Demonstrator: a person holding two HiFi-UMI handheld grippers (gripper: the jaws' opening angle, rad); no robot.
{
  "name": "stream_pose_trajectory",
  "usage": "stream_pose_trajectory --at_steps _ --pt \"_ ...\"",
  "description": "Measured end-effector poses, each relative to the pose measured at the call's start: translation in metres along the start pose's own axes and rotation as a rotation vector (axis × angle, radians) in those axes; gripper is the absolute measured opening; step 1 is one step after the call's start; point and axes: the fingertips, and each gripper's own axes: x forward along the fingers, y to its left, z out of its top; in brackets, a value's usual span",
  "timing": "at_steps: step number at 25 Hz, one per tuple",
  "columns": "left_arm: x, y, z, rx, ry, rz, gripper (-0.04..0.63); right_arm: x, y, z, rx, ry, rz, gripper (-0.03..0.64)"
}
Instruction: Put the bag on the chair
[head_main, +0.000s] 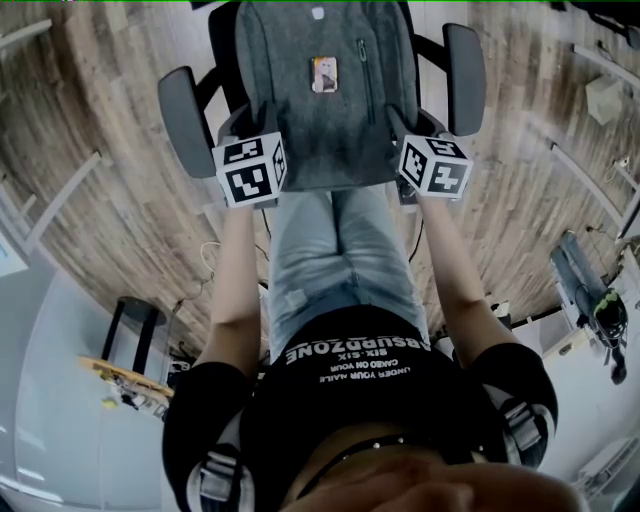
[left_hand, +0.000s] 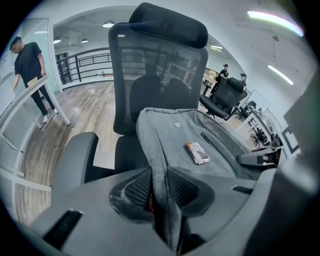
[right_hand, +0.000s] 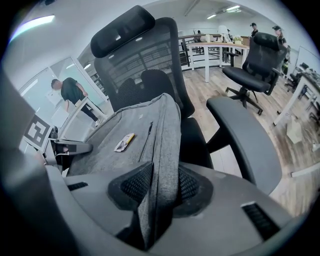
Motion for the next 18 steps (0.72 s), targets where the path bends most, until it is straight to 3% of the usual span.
stream_pose_trajectory --at_steps 18 --pt "0.027 0.009 -0.006 -0.003 0.051 -0.008 0.095 0.028 -0.007 -0.006 0.016 0.046 -0.015 0.126"
